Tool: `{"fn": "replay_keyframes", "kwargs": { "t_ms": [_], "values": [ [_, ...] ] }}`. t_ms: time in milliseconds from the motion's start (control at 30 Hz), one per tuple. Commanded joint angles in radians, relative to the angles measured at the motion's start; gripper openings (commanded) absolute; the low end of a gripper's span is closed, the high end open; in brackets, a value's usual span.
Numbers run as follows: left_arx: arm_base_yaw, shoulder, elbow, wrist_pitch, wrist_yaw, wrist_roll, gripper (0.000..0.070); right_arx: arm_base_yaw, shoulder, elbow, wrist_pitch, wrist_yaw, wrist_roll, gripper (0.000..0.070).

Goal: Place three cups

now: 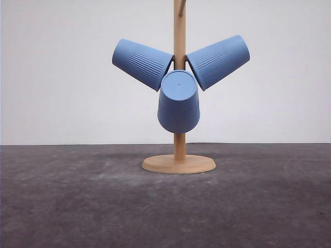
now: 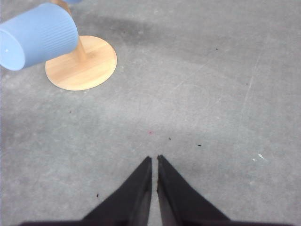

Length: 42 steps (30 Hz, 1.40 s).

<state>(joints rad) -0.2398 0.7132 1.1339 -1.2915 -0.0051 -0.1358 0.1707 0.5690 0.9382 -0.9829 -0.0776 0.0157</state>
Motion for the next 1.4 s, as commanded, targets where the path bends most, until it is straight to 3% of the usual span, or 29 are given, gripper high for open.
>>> {"fn": "replay_keyframes", "kwargs": {
  "t_ms": [0, 133, 233, 267, 433, 500, 733, 967, 1133, 1367],
  "values": [
    [-0.003, 0.004, 0.011, 0.005, -0.002, -0.011, 0.0011, 0.002, 0.002, 0.008, 0.011, 0.0, 0.015, 0.0018],
    [-0.005, -0.012, 0.011, 0.006, -0.003, -0.005, 0.0011, 0.002, 0.002, 0.008, 0.011, 0.0, 0.015, 0.0018],
    [0.007, -0.058, 0.006, 0.03, -0.003, 0.057, 0.0011, 0.002, 0.002, 0.008, 0.011, 0.0, 0.015, 0.0018],
    [0.021, -0.081, -0.002, 0.067, -0.003, 0.056, 0.0011, 0.002, 0.002, 0.008, 0.011, 0.0, 0.015, 0.0018],
    [0.139, -0.226, -0.154, 0.512, 0.0, 0.017, 0.0011, 0.002, 0.002, 0.008, 0.011, 0.0, 0.015, 0.0018],
    [0.173, -0.284, -0.237, 0.639, 0.005, 0.007, 0.0011, 0.002, 0.002, 0.008, 0.011, 0.0, 0.015, 0.0018],
    [0.213, -0.473, -0.547, 0.76, 0.001, 0.008, 0.0011, 0.002, 0.002, 0.008, 0.011, 0.0, 0.015, 0.0018],
    [0.213, -0.627, -0.907, 1.029, 0.002, 0.0, 0.0011, 0.002, 0.002, 0.008, 0.011, 0.0, 0.015, 0.0018],
    [0.214, -0.712, -1.065, 1.08, 0.002, -0.012, 0.0011, 0.002, 0.002, 0.008, 0.011, 0.0, 0.015, 0.0018],
    [0.21, -0.71, -1.122, 1.099, 0.001, 0.004, 0.0011, 0.002, 0.002, 0.008, 0.013, 0.0, 0.015, 0.0018]
  ]
}}
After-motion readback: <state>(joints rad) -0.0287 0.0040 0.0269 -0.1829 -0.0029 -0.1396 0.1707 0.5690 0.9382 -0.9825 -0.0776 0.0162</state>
